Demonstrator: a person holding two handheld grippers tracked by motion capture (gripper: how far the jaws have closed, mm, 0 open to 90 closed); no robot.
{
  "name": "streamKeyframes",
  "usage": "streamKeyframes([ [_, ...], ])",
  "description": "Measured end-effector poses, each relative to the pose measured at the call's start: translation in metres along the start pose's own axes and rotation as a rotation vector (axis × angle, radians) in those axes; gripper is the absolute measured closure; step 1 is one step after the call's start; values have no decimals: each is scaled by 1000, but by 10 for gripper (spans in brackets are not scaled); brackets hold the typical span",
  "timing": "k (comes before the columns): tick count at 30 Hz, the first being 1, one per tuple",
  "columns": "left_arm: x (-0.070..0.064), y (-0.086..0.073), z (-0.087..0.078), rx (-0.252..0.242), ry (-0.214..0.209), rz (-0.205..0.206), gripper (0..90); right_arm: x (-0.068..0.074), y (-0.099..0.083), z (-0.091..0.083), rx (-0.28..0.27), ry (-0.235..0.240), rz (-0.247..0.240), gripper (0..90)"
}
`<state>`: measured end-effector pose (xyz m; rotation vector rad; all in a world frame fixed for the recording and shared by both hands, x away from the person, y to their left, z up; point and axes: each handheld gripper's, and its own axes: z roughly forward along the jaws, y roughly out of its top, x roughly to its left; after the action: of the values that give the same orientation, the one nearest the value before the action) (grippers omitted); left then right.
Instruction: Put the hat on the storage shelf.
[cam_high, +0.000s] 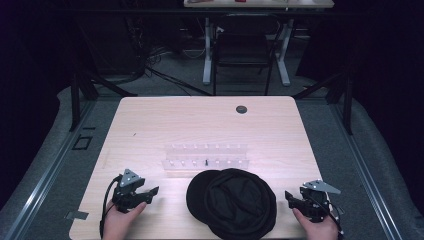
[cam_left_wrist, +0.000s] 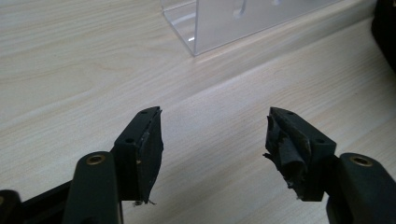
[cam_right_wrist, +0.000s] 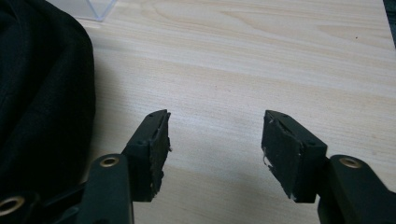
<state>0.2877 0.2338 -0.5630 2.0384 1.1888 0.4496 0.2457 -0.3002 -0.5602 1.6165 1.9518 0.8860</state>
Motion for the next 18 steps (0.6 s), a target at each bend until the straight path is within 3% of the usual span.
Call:
streamKeyframes([
  [9,0,0,-3,-6,-16,-12,427,5,3,-8,-16,32,9,457],
  [18,-3,3,-7,-4,-52,-15,469,9,6,-18,-39,21,19,420],
])
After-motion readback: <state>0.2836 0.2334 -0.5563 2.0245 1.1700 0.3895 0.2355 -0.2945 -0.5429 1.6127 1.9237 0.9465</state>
